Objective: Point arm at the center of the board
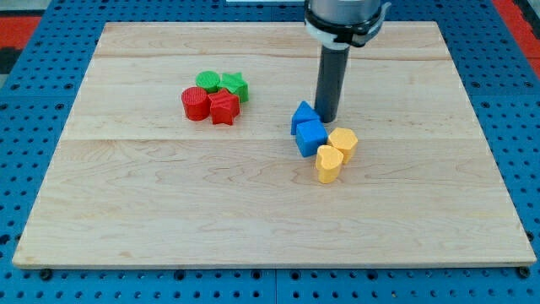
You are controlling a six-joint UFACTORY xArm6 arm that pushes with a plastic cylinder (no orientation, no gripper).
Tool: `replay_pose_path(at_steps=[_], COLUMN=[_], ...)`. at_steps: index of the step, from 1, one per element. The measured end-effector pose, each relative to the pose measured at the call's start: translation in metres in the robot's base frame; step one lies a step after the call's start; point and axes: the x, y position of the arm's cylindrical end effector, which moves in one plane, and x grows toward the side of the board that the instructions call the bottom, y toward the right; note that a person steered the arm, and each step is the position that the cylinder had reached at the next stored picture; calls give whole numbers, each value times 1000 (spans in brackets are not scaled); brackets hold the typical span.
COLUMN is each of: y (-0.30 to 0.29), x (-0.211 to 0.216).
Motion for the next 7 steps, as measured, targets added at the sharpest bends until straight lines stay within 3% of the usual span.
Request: replay_pose_path(at_steps=[2,4,5,7], y=[11,-100,-80,-50], x=[-37,-38,-12,-17])
